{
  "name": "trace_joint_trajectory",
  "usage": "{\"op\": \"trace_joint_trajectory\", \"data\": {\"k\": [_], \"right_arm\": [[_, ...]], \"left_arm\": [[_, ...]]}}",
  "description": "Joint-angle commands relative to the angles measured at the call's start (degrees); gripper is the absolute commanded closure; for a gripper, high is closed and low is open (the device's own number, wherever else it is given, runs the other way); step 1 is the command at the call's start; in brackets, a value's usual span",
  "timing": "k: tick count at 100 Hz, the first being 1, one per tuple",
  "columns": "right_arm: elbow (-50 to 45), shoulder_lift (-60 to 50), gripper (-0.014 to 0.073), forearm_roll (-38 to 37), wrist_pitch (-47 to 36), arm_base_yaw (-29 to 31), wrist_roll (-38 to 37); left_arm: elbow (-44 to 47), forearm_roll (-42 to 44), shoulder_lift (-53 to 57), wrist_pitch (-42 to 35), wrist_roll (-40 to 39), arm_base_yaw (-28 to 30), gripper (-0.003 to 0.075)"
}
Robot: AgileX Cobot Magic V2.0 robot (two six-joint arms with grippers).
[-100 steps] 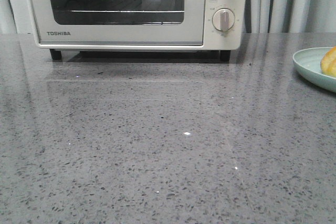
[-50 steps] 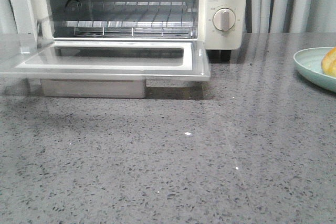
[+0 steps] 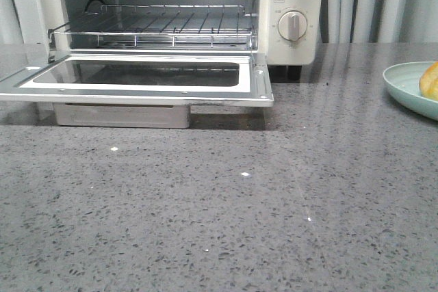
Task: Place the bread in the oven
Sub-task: 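Lower the right gripper over the croissant on the plate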
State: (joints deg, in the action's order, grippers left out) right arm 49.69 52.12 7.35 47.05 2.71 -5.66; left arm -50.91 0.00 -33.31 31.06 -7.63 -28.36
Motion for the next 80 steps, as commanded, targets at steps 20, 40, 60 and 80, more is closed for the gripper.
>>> {"op": "trace_joint_trajectory", "data": {"k": [20,40,60,80], "right_arm": [[16.5,17.2,0.02,0.1,6.6,0.2,0.9],[24.8,25.3,0.0202,-2.5,8.9,0.2,0.9],[26.8,30.3,0.0202,-6.2,9.3,0.2,0.9],[26.8,33.4,0.0202,-6.2,8.7,0.2,0.9]], "left_arm": [[-1.5,-0.4,0.4,-0.8,0.2,-0.5,0.0741],[-1.5,-0.4,0.4,0.1,0.2,-0.5,0.0741],[-1.5,-0.4,0.4,0.0,0.2,-0.5,0.0741],[-1.5,-0.4,0.4,-0.2,0.2,-0.5,0.0741]]}}
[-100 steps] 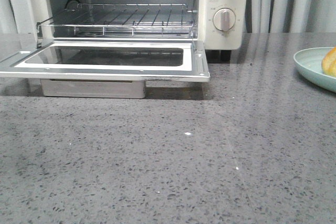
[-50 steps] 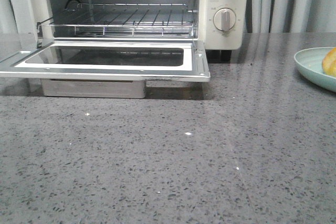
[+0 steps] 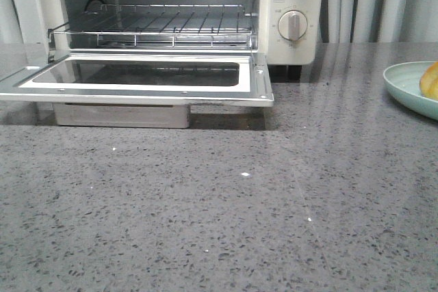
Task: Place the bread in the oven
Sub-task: 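Lower the right gripper over the croissant on the plate, then grasp the croissant with the right gripper and lift it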
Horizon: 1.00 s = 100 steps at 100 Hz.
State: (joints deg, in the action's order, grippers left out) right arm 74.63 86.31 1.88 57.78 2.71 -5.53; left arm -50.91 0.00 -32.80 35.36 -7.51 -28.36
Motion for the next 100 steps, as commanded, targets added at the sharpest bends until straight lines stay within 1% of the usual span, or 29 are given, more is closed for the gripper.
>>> {"op": "trace_joint_trajectory", "data": {"k": [1,57,65,72,76,79,81,91,100], "right_arm": [[1.9,-0.6,0.0202,-0.8,-2.0,0.2,0.8],[1.9,4.5,0.0202,-0.8,-4.2,0.2,0.8],[1.9,5.3,0.0218,-0.8,-3.7,0.2,0.8],[1.9,5.9,0.0283,-0.8,-2.8,0.2,0.8],[1.9,6.2,0.0347,-0.8,-2.5,0.2,0.8],[1.9,6.3,0.0412,-0.8,-2.4,0.2,0.8],[1.9,6.3,0.044,-0.8,-2.2,0.2,0.8],[1.9,6.3,0.0673,-0.8,-2.0,0.2,0.8],[2.0,6.0,0.0664,-0.8,-1.2,0.2,0.8]], "left_arm": [[-1.5,-0.4,-0.1,-4.5,0.1,-0.5,0.0741],[-1.5,-0.4,-0.1,-4.5,0.1,-0.5,0.0741],[-1.5,-0.4,-0.1,-4.5,0.1,-0.5,0.0741],[-1.5,-0.4,-0.1,-4.5,0.1,-0.5,0.0741],[-1.5,-0.4,-0.1,-4.5,0.1,-0.5,0.0741],[-1.5,-0.4,-0.1,-4.5,0.1,-0.5,0.0741],[-1.5,-0.4,-0.1,-4.5,0.1,-0.5,0.0741],[-1.5,-0.4,-0.1,-4.4,0.1,-0.5,0.0741],[-1.5,-0.5,0.1,-4.3,0.1,-0.5,0.0741]]}}
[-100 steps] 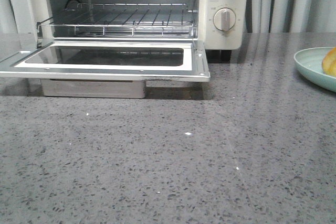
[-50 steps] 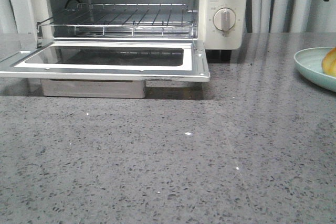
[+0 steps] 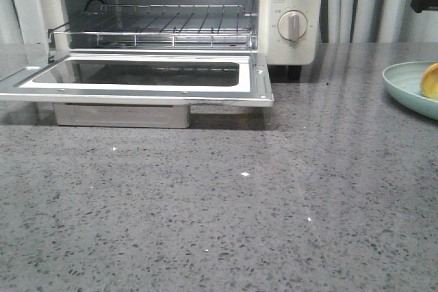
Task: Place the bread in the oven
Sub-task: 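Grasp the croissant with the right gripper and lift it, then carry the croissant into the oven above the wire rack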
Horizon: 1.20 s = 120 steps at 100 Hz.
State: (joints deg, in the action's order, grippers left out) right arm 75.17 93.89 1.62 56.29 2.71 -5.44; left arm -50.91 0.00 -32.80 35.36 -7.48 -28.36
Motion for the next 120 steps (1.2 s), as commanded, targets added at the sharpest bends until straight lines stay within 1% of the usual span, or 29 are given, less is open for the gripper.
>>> {"op": "trace_joint_trajectory", "data": {"k": [1,20,26,32,40,50,56,66,81,91,102,120], "right_arm": [[1.5,-1.6,0.0664,-0.5,0.5,0.2,0.7],[6.1,-2.5,0.0664,0.5,8.2,0.0,3.1],[8.1,-3.4,0.0664,2.3,10.2,-0.6,5.9],[10.5,-4.5,0.0664,5.0,12.2,-1.7,7.6],[13.3,-6.4,0.0664,5.7,14.7,-4.0,8.2],[16.6,-8.5,0.0664,5.7,17.6,-8.6,9.3],[18.3,-9.9,0.0664,5.7,19.0,-12.0,9.4],[19.5,-12.6,0.0664,5.7,19.0,-17.6,9.4],[19.5,-16.0,0.0663,5.7,19.0,-26.1,9.4],[19.5,-16.4,0.0661,5.6,19.0,-31.6,9.7],[19.5,-15.4,0.0661,2.6,18.0,-37.0,9.7],[19.5,-13.1,0.0661,-3.7,13.1,-44.0,9.7]], "left_arm": [[-1.5,-0.6,0.1,-4.3,0.1,-0.5,0.0741],[-1.6,-0.7,2.9,-4.4,0.1,-0.5,0.0741],[-1.7,0.9,4.6,-4.9,0.1,-0.5,0.0742],[-1.7,2.6,6.6,-5.1,0.1,-0.5,0.0742],[-1.7,3.9,9.0,-5.1,0.0,-0.5,0.0742],[-1.7,5.8,11.8,-5.1,-1.1,0.3,0.0742],[-1.7,8.0,13.0,-5.1,-3.4,1.2,0.0742],[-1.7,11.4,14.4,-4.8,-5.6,3.7,0.0742],[-1.7,11.5,14.8,-3.0,-5.7,8.1,0.0742],[-1.7,11.5,14.8,-1.3,-5.7,9.8,0.0742],[-1.7,11.2,14.8,-1.0,-6.6,10.8,0.0742],[-1.7,11.2,14.8,-1.2,-6.6,10.9,0.0742]]}}
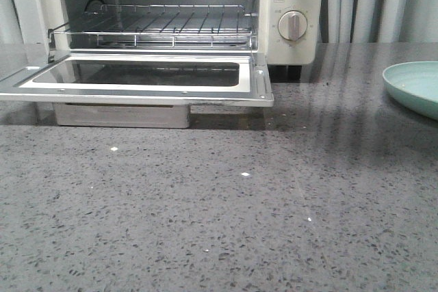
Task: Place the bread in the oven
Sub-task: 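Carry the croissant into the oven above the wire rack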
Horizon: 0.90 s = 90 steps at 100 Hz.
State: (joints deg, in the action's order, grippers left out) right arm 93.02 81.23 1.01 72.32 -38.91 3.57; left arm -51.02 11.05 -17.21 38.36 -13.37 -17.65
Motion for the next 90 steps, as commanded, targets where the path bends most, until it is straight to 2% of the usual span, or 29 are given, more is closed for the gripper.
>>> {"op": "trace_joint_trajectory", "data": {"k": [1,19,37,50,64,90], "right_arm": [[1.7,-0.2,0.0661,-3.5,-3.4,-2.8,0.7],[1.8,3.2,0.0661,-6.4,-9.3,-6.3,0.8],[1.8,6.1,0.0661,-6.8,-17.3,-6.3,1.3],[1.9,8.4,0.0661,-11.4,-21.7,-6.3,1.9],[5.0,11.8,0.0661,-16.8,-21.6,-6.3,2.3],[16.3,19.4,0.0661,-18.0,-18.4,-6.2,2.3]], "left_arm": [[-1.6,0.2,-0.8,-4.3,-0.7,0.2,0.0742],[-1.6,0.2,-0.8,-4.3,-0.7,0.2,0.0742],[-1.6,0.3,-0.8,-4.2,-0.7,0.2,0.0742],[-1.6,0.4,-0.8,-4.1,-0.7,0.2,0.0742],[-1.6,0.4,-0.8,-4.1,-0.7,0.2,0.0742],[-1.6,0.4,-0.8,-4.1,-0.7,0.2,0.0742]]}}
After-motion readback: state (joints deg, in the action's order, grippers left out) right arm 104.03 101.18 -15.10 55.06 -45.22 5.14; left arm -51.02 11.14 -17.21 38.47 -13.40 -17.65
